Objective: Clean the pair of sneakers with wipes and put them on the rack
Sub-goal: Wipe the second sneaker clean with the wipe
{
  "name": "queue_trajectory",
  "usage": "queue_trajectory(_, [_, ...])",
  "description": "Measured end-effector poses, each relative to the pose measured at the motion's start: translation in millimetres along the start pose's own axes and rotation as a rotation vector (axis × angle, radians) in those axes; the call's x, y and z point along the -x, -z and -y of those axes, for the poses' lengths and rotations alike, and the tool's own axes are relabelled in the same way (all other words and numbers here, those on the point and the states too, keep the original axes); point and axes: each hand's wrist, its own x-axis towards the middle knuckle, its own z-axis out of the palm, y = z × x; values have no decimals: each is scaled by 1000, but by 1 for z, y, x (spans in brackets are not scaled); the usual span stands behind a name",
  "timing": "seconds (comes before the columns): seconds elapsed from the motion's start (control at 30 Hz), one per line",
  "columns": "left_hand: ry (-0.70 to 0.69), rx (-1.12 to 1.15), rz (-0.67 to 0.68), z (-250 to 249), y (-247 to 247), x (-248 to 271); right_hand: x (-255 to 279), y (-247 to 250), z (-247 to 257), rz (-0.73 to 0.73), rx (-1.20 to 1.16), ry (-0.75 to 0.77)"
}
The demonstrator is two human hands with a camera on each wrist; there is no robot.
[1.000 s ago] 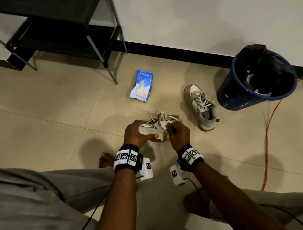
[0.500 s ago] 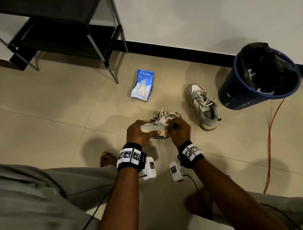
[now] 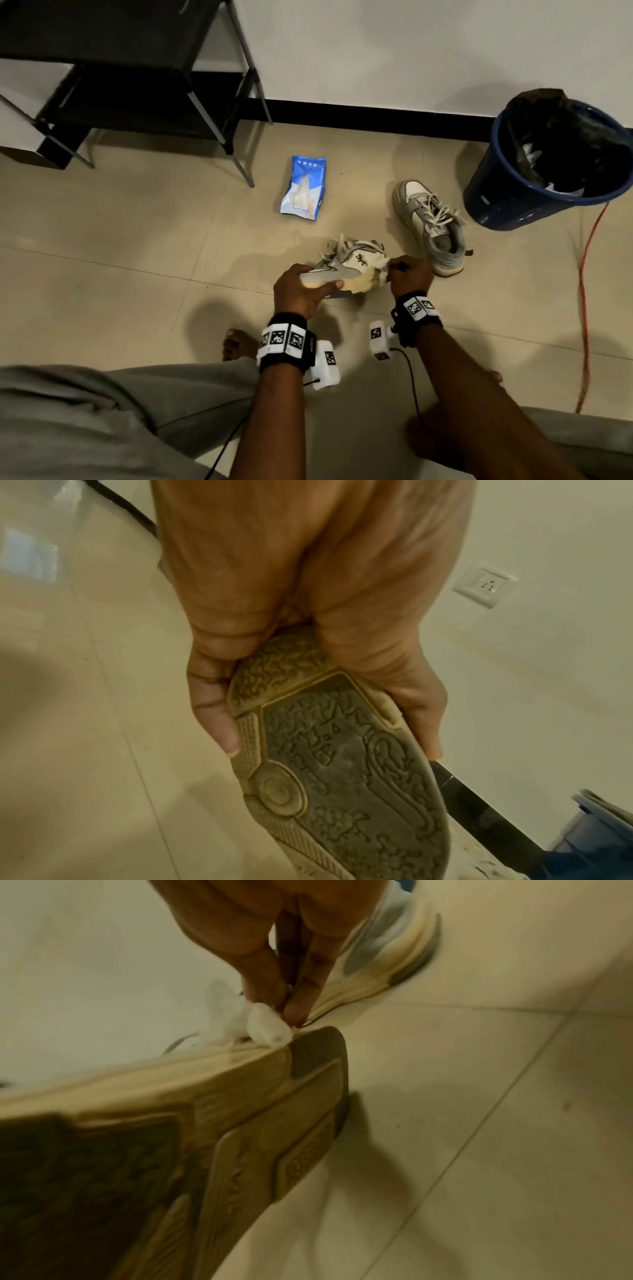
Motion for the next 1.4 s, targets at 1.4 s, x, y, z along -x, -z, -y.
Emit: queue_trajectory(1.4, [143,-333,272,36,-37,-50,30,-9,-14,326,294,356])
